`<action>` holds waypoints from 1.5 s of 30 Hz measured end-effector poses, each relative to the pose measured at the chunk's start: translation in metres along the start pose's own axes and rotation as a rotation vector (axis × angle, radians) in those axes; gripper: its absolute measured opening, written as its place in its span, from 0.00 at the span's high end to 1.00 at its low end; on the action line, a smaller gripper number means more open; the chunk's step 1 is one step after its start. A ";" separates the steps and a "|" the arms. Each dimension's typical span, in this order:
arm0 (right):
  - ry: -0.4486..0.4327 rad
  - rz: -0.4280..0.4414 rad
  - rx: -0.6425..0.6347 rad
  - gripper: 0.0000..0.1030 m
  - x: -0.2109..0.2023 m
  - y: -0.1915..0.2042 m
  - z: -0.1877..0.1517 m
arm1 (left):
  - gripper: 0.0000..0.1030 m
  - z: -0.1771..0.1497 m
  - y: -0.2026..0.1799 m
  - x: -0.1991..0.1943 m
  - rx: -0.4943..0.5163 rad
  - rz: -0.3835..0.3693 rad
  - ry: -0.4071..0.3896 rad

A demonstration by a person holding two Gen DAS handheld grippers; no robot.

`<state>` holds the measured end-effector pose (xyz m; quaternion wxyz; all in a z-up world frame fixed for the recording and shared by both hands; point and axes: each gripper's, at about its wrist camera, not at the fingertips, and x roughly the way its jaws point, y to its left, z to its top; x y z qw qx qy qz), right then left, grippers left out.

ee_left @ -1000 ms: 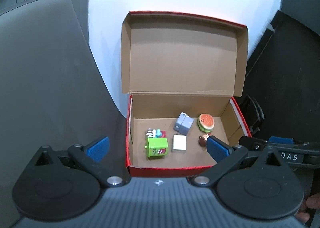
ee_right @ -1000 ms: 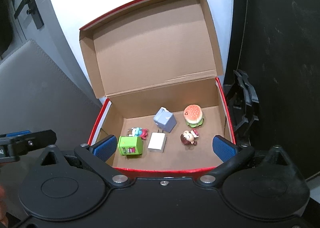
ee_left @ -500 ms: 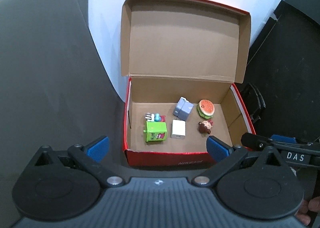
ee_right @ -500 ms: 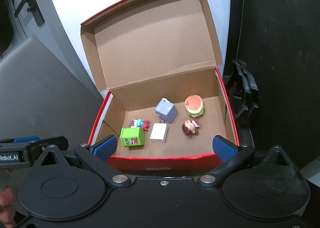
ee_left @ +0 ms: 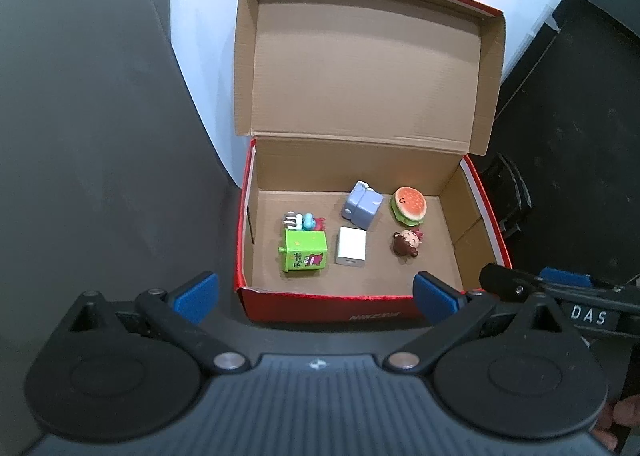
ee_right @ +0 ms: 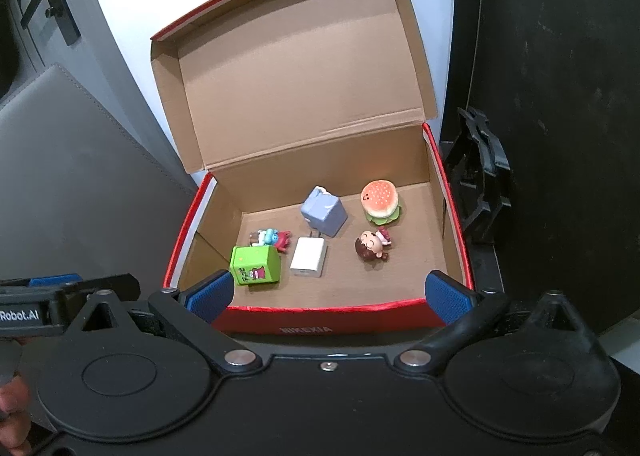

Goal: Organize objects

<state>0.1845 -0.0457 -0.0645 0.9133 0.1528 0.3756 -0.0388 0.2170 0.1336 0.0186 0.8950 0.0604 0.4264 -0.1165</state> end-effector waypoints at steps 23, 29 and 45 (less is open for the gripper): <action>0.010 0.001 0.001 0.00 0.001 0.001 -0.001 | 0.01 0.000 -0.003 -0.001 0.031 0.011 0.014; 0.011 0.000 0.002 0.00 0.001 0.001 -0.001 | 0.01 0.000 -0.005 0.000 0.033 0.018 0.015; 0.015 0.004 0.004 0.00 0.001 0.002 -0.001 | 0.01 0.001 -0.004 0.001 0.032 0.025 0.017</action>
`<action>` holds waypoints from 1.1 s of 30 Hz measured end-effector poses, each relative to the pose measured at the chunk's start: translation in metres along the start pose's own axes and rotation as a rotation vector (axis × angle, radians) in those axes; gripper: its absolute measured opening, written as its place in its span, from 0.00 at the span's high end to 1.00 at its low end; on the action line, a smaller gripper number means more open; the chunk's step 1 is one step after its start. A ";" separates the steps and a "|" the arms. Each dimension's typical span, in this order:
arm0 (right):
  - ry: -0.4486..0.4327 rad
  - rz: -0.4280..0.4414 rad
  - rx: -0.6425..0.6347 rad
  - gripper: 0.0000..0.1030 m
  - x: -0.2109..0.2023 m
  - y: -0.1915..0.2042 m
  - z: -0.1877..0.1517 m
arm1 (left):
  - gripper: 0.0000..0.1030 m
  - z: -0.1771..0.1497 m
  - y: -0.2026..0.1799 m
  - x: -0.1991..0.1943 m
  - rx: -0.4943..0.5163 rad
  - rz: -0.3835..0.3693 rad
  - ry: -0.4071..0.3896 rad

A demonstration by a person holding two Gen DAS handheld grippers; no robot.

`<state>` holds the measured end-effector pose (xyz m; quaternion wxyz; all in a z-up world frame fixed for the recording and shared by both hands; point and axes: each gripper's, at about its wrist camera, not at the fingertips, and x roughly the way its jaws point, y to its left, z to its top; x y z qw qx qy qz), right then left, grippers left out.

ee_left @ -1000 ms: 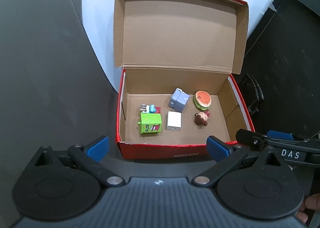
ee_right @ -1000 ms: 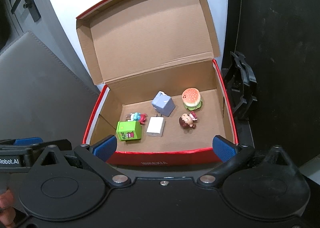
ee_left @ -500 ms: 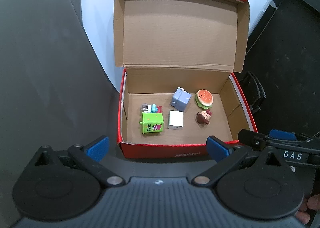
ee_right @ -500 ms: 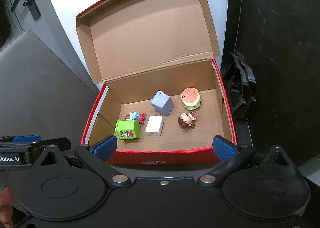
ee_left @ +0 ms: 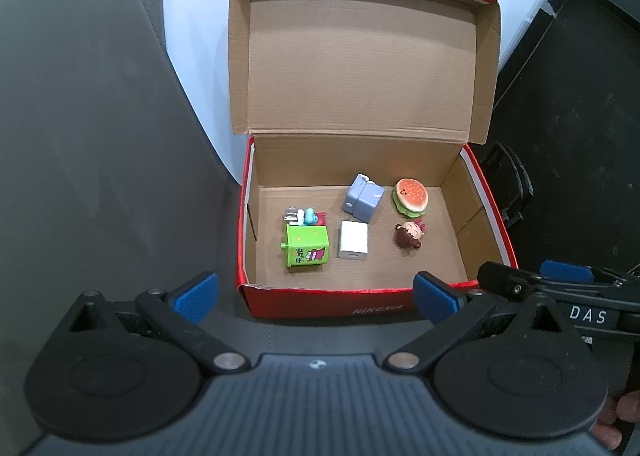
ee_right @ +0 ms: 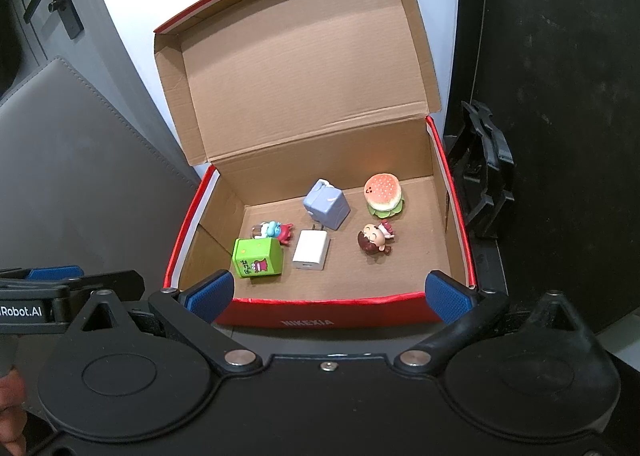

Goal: Organize objects

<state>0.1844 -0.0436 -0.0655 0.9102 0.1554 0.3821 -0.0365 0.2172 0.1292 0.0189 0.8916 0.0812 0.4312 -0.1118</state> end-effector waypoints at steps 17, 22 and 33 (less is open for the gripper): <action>0.000 0.002 -0.007 0.00 0.000 0.001 0.000 | 0.01 -0.001 -0.004 -0.002 0.012 -0.012 -0.009; 0.000 0.002 -0.008 0.00 0.000 0.001 0.000 | 0.01 -0.001 -0.005 -0.002 0.021 -0.009 -0.013; 0.004 -0.002 -0.016 0.00 0.000 0.001 0.001 | 0.01 0.000 -0.003 -0.002 0.021 0.002 -0.013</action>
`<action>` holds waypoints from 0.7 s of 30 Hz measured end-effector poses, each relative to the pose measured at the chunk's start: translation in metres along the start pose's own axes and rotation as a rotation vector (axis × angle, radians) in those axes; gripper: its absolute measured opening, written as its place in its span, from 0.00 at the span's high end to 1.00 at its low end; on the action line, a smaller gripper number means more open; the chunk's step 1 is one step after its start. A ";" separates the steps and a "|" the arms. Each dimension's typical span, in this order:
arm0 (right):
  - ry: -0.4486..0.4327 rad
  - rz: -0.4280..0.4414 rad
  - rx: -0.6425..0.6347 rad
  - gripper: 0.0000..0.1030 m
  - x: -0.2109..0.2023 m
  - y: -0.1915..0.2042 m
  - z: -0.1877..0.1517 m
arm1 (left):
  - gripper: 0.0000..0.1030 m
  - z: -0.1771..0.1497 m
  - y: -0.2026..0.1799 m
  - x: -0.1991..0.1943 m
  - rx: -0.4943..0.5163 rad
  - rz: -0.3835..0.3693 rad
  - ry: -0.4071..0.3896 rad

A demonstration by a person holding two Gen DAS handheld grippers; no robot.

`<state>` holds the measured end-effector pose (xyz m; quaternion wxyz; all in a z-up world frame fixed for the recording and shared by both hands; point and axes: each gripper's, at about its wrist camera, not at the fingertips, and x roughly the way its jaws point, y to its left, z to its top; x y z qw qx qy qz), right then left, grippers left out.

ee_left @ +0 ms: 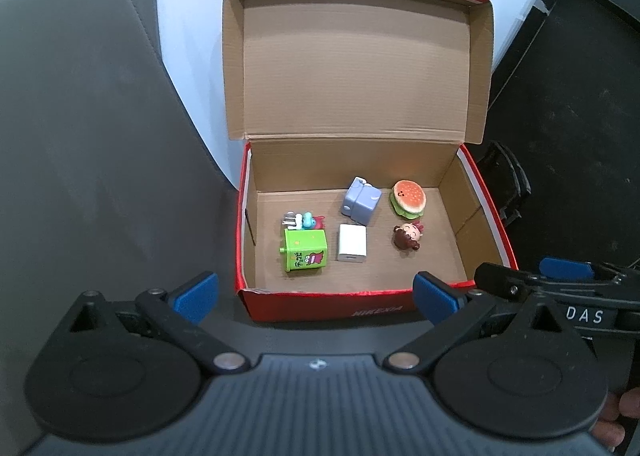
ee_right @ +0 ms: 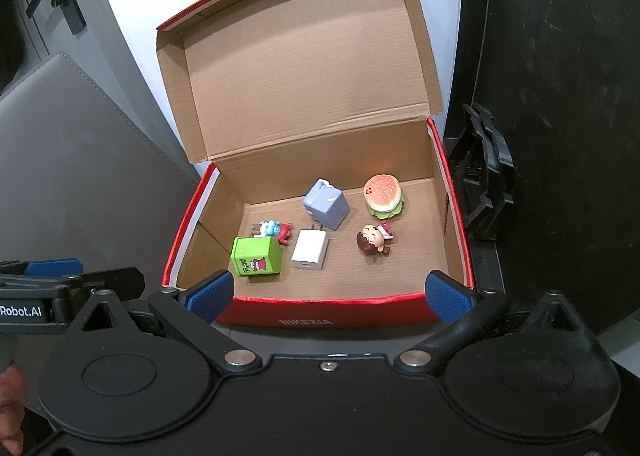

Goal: Organize objects

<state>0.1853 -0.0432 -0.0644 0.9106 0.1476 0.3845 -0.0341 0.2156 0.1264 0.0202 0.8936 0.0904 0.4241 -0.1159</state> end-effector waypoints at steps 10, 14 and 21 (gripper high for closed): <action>0.004 0.002 -0.006 0.00 0.000 0.000 0.000 | 0.01 -0.001 -0.001 0.000 -0.002 0.011 0.005; 0.012 0.001 -0.015 0.00 0.002 0.000 -0.001 | 0.01 -0.001 0.000 0.001 -0.003 0.017 0.010; 0.026 0.014 -0.028 0.00 0.004 -0.004 -0.003 | 0.01 -0.005 0.000 0.002 0.033 0.043 -0.001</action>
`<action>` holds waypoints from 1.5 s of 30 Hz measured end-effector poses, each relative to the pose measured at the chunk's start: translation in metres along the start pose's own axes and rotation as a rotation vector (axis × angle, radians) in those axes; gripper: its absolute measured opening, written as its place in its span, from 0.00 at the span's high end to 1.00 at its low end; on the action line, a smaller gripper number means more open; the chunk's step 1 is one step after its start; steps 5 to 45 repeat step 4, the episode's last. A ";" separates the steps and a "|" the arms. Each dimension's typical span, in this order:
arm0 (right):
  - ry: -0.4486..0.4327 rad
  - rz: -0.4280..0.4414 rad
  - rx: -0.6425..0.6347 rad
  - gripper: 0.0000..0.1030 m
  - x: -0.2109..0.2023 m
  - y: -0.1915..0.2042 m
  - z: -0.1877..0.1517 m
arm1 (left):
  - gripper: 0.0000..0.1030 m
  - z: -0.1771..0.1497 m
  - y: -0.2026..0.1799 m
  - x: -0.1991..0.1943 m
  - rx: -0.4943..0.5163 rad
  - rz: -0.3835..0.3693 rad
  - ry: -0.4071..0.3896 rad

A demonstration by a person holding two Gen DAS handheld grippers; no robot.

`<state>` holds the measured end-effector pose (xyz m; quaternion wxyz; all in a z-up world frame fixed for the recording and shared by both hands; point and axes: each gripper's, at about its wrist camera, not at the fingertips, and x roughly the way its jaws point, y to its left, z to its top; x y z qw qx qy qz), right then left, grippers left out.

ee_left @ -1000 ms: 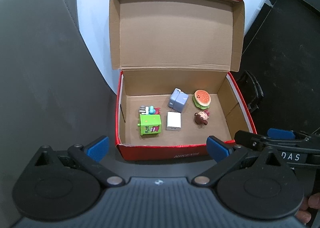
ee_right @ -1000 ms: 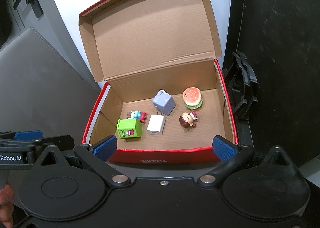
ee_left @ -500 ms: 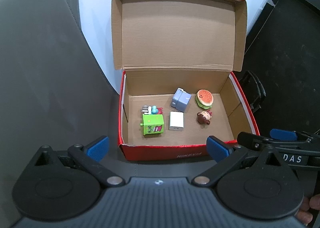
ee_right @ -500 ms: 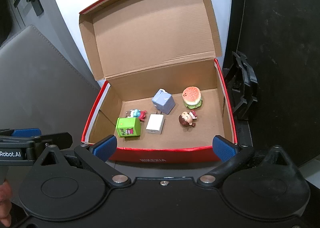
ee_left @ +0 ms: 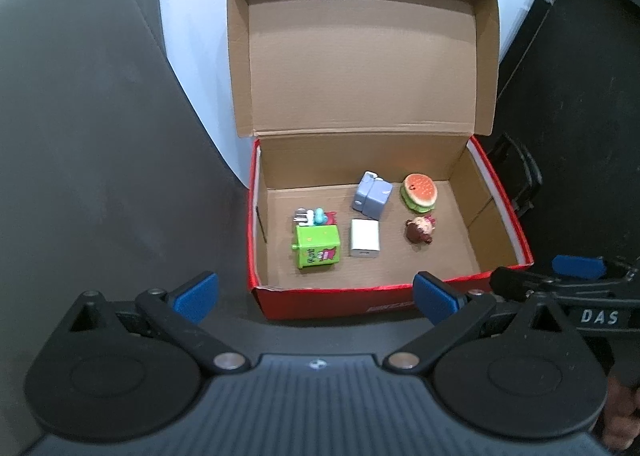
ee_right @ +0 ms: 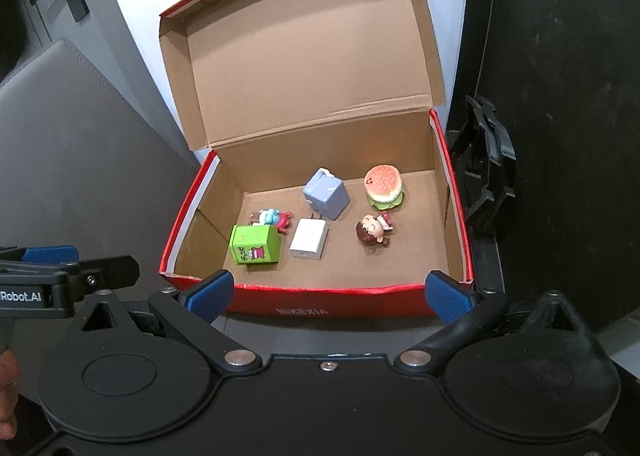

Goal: Organize objects

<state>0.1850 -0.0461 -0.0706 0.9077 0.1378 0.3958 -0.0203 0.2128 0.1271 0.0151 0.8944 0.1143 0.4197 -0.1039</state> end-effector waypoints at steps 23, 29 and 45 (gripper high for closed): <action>0.011 0.002 -0.006 0.00 0.001 -0.002 -0.003 | 0.01 -0.002 0.000 0.001 0.012 -0.005 0.003; 0.011 0.002 -0.006 0.00 0.001 -0.002 -0.003 | 0.01 -0.002 0.000 0.001 0.012 -0.005 0.003; 0.011 0.002 -0.006 0.00 0.001 -0.002 -0.003 | 0.01 -0.002 0.000 0.001 0.012 -0.005 0.003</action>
